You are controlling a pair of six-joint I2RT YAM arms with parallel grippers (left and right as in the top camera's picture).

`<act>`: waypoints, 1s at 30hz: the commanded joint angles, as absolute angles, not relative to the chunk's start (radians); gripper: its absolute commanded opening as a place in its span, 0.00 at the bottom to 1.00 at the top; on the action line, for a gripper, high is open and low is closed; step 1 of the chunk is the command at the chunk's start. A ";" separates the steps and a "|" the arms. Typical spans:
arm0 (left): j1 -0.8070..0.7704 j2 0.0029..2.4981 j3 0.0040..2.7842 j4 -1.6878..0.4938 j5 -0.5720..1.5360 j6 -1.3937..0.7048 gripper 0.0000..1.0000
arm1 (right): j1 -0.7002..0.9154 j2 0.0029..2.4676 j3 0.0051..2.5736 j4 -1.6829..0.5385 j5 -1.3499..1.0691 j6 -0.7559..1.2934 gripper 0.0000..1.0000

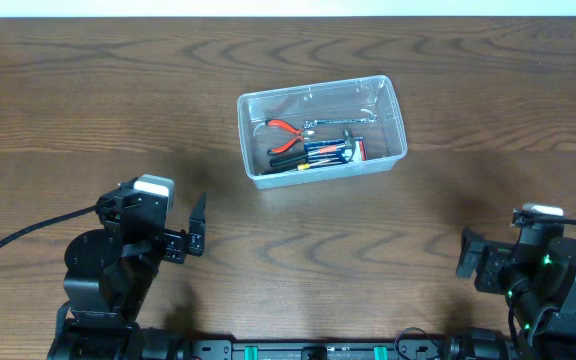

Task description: Pack container

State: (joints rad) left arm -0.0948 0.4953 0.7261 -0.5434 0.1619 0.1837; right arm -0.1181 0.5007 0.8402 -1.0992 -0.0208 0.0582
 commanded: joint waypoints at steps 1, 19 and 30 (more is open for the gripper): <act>-0.099 0.496 0.722 -0.545 0.175 0.189 0.98 | -0.108 0.491 0.837 -1.126 -0.008 0.074 0.99; -0.099 0.496 0.722 -0.545 0.175 0.189 0.99 | -0.012 0.319 0.715 -0.920 0.002 -0.025 0.99; -0.099 0.496 0.722 -0.545 0.175 0.189 0.98 | 0.070 0.005 0.174 -0.259 -0.060 -0.094 0.99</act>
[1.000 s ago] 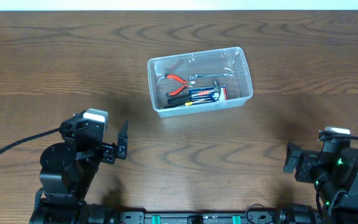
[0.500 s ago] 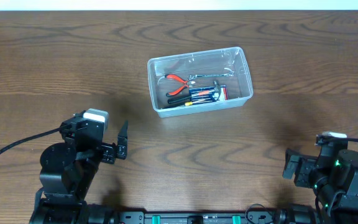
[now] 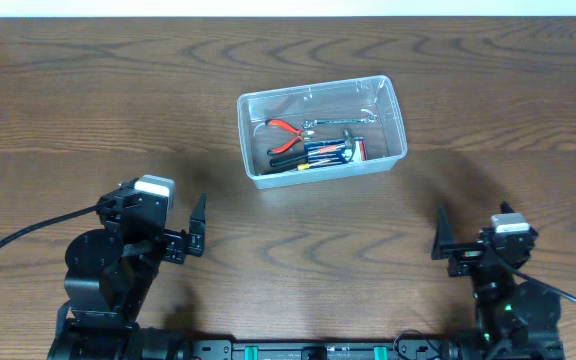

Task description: Pack container

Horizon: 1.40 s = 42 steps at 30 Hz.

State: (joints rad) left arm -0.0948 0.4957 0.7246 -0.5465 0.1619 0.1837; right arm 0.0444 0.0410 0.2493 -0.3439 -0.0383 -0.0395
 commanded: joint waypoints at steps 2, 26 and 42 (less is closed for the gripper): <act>-0.099 0.496 0.722 -0.545 0.175 0.189 0.98 | 0.083 0.005 0.113 -0.165 -0.060 -0.122 0.99; -0.099 0.496 0.722 -0.545 0.175 0.189 0.98 | 0.086 0.005 0.020 -0.104 -0.015 -0.109 0.99; -0.099 0.496 0.722 -0.545 0.175 0.189 0.99 | 0.086 0.005 0.021 -0.104 -0.015 -0.109 0.99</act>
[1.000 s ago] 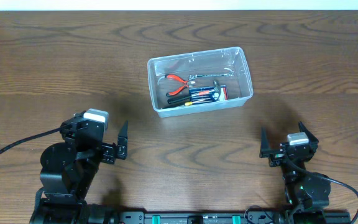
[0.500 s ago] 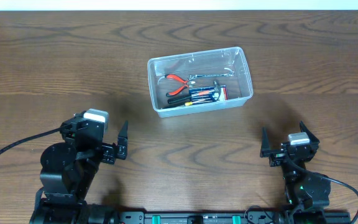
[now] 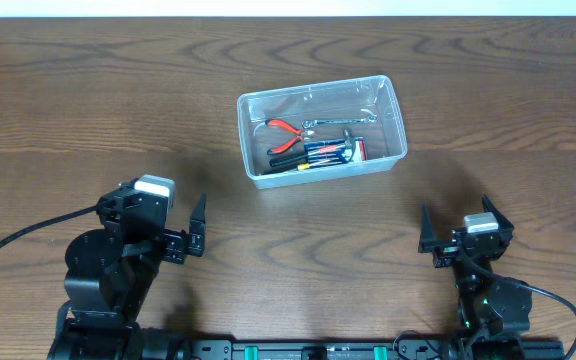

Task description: Pack container

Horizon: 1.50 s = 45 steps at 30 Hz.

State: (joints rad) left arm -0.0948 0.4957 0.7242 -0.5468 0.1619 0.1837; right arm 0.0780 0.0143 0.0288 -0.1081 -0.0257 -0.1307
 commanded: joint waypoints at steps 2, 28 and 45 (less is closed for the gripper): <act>-0.099 0.496 0.722 -0.545 0.175 0.189 0.99 | 0.086 0.005 0.020 -0.105 -0.015 -0.109 0.99; -0.097 0.212 0.332 -0.262 0.118 0.235 0.99 | 0.086 0.005 0.021 -0.104 -0.015 -0.109 0.99; -0.107 0.002 0.042 0.033 0.014 0.261 0.98 | 0.086 0.005 0.021 -0.104 -0.015 -0.109 0.99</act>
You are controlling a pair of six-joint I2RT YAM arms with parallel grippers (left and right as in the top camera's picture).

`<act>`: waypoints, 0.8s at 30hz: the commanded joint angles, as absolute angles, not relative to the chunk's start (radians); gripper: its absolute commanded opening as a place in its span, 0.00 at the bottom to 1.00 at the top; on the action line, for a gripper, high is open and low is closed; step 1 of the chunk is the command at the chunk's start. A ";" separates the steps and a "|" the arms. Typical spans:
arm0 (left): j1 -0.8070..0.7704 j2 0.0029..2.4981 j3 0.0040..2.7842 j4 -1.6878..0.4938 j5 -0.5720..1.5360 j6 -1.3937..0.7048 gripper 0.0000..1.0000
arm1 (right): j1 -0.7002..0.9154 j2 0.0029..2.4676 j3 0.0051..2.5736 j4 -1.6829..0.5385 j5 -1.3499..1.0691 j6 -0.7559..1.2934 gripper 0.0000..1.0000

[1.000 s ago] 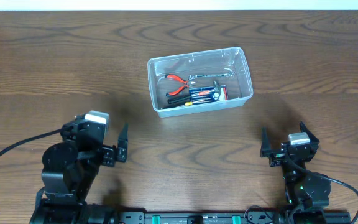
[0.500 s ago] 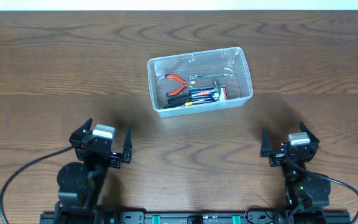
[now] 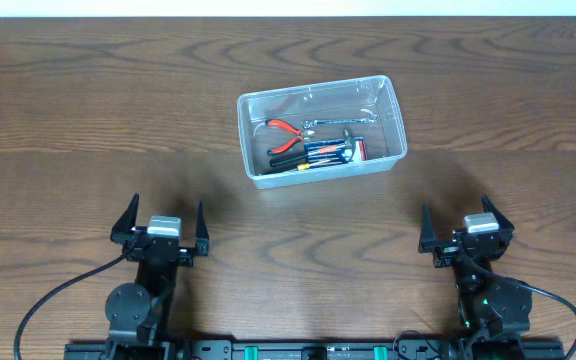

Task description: Pack container

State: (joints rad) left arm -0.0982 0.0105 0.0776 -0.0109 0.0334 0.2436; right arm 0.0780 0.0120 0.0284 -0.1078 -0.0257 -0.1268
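A clear plastic container [image 3: 321, 130] stands at the middle of the wooden table. Inside it lie red-handled pliers [image 3: 284, 130], a silver wrench [image 3: 340, 121] and a dark tool with a red end [image 3: 326, 152]. My left gripper [image 3: 163, 215] sits near the front edge, left of the container, open with nothing between its fingers. My right gripper [image 3: 458, 216] sits near the front edge on the right, also open and holding nothing. Both are well short of the container.
The brown wooden table [image 3: 88, 110] reaches a pale strip at the far edge. Black cables [image 3: 48, 298] run from the arm bases at the front. No loose objects lie outside the container.
My left arm has turned from a sideways pose at the front left to face straight ahead, with its open fingers spread to both sides. The right arm has not moved.
The container held its tools throughout. My right arm was folded at the far right edge, then stood further in with one finger showing, then faced forward with its fingers open. My left arm stayed turned sideways until now, when it also faces forward.
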 commanded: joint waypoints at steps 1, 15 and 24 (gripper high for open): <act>-0.110 0.002 0.022 0.059 0.014 0.261 0.98 | 0.086 0.005 0.020 -0.104 -0.015 -0.109 0.99; -0.126 0.002 0.004 -0.067 0.083 0.279 0.98 | 0.086 0.005 0.021 -0.104 -0.015 -0.109 0.99; -0.126 0.002 0.004 -0.066 0.083 0.273 0.98 | 0.086 0.005 0.020 -0.104 -0.015 -0.109 0.99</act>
State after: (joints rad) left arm -0.1219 0.0097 0.0139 -0.0204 0.0601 0.2661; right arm 0.0780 0.0120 0.0280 -0.1074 -0.0257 -0.1268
